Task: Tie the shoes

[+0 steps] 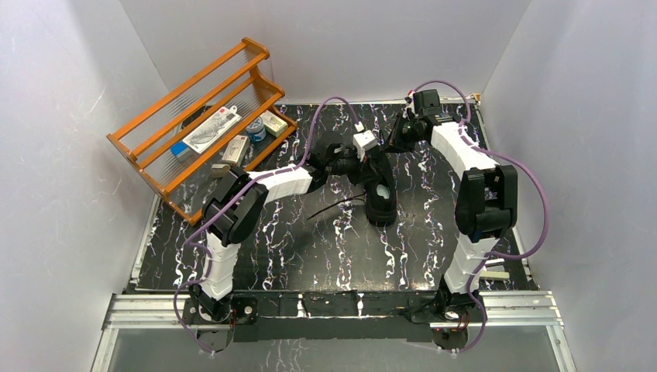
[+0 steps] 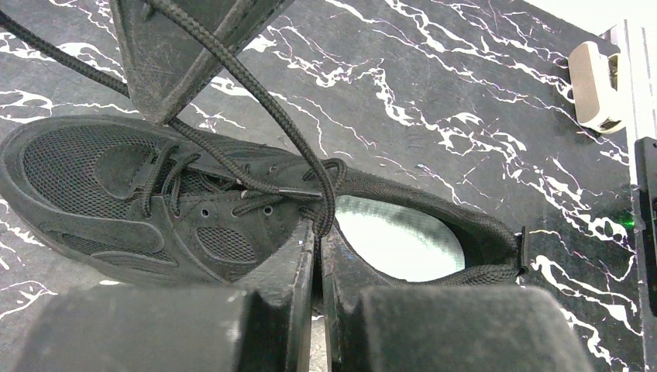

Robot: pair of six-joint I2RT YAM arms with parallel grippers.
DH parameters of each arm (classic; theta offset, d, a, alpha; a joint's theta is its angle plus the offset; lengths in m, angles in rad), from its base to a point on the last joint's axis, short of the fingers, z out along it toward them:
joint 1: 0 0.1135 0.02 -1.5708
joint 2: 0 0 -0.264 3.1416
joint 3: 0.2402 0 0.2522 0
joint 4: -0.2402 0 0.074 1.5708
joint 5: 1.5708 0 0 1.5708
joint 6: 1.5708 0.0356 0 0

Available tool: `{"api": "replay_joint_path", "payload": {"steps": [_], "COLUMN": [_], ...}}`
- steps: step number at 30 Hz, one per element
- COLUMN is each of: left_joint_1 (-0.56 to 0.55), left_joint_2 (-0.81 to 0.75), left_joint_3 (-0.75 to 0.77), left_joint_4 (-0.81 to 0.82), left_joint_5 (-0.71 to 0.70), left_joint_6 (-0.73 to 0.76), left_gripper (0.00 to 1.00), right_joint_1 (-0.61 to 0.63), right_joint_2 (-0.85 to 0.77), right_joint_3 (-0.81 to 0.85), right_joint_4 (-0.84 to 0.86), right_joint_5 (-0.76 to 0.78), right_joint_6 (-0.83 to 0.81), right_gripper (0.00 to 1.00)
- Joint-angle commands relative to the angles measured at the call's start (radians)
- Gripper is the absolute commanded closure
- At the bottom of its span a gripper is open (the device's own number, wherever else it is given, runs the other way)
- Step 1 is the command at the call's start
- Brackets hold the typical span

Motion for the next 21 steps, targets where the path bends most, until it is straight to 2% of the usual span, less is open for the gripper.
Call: {"api": "replay_joint_path", "payload": {"steps": [1,15,21], "left_joint_1": [0.001,0.001,0.001], "left_joint_2": [-0.094,-0.089,-0.064], "left_joint_3": [-0.009,0.006,0.046], "left_joint_4": [0.043,0.013,-0.002], "left_joint_5": [0.023,-0.050,-0.049], "left_joint_6": [-0.001,0.050,0.048], "left_gripper": [1.00,1.00,1.00], "right_joint_1": [0.005,0.006,0.005], "right_joint_2": [-0.016,-0.100,-0.124], "right_joint_3": [0.020,-0.021,-0.044], "right_joint_4": [0.012,-0.080,-0.123], "right_joint_5": [-0.001,-0.025,-0.089], "right_joint_6": [-0.002,-0.089,-0.115], "right_gripper": [1.00,1.00,1.00]}}
